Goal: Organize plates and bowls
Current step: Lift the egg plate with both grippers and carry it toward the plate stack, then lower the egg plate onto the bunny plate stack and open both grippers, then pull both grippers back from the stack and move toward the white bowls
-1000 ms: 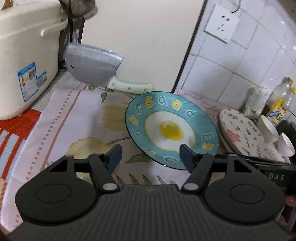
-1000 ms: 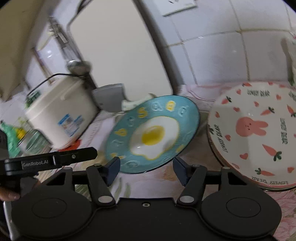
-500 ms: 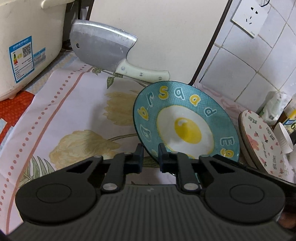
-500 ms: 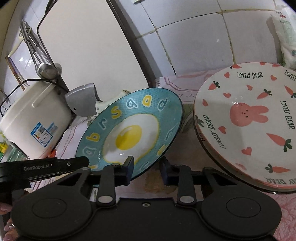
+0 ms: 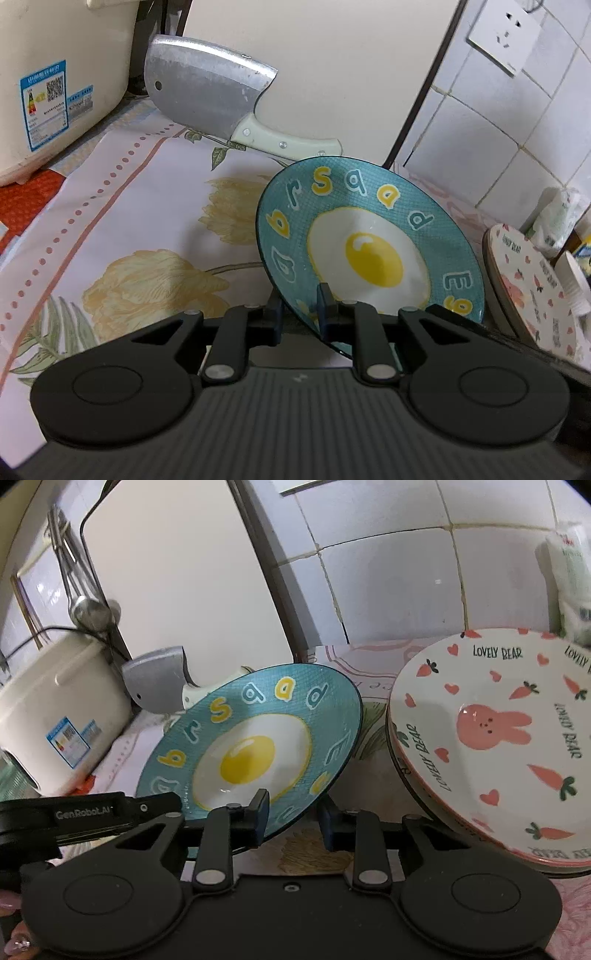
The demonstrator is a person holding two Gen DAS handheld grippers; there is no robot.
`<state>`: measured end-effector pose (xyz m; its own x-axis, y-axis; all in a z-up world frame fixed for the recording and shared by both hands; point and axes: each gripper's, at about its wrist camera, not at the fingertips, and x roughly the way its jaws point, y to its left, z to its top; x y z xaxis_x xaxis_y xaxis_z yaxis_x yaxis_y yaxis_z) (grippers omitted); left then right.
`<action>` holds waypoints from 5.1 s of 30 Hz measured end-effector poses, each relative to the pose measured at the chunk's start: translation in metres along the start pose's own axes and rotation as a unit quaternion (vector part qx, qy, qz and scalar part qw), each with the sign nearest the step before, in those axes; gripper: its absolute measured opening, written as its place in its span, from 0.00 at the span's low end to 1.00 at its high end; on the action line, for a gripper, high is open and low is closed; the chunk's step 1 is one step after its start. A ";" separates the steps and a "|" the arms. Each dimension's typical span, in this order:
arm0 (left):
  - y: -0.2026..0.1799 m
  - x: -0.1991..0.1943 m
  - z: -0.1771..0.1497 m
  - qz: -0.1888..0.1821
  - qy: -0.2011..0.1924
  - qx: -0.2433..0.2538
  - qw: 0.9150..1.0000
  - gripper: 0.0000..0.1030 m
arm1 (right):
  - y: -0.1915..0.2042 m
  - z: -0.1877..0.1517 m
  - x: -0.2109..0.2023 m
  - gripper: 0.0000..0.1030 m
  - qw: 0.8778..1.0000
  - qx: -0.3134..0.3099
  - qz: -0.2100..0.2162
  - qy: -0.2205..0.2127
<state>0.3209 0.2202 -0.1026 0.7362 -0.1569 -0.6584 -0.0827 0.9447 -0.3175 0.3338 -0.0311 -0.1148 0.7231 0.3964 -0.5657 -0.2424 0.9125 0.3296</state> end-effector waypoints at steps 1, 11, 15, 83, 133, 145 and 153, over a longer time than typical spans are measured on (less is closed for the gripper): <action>-0.001 -0.004 -0.002 0.002 -0.001 0.004 1.000 0.16 | -0.001 0.001 -0.002 0.32 1.000 0.005 0.004 0.005; -0.020 -0.057 -0.012 0.008 -0.024 0.036 0.999 0.16 | 0.009 0.004 -0.044 0.32 1.000 -0.014 0.025 0.007; -0.029 -0.086 -0.013 0.005 -0.029 0.049 0.998 0.16 | 0.016 0.004 -0.072 0.32 0.999 -0.019 0.026 0.001; -0.192 0.004 -0.013 -0.082 0.109 0.071 0.988 0.19 | -0.137 0.026 -0.135 0.35 0.993 0.054 -0.104 0.022; -0.220 -0.210 -0.085 -0.092 -0.007 0.195 0.976 0.76 | -0.090 -0.007 -0.326 0.83 0.986 -0.151 -0.044 -0.064; -0.251 -0.224 -0.125 -0.098 -0.008 0.232 0.968 0.90 | -0.118 -0.041 -0.376 0.91 0.981 -0.169 -0.054 -0.074; -0.280 -0.212 -0.145 -0.111 0.005 0.255 0.961 0.91 | -0.151 -0.064 -0.399 0.91 0.981 -0.164 -0.077 -0.073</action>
<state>0.0907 -0.0531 0.0275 0.6916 -0.3706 -0.6200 0.4169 0.9057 -0.0763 0.0404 -0.3202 0.0124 0.8460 0.2551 -0.4683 -0.3012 0.9532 -0.0249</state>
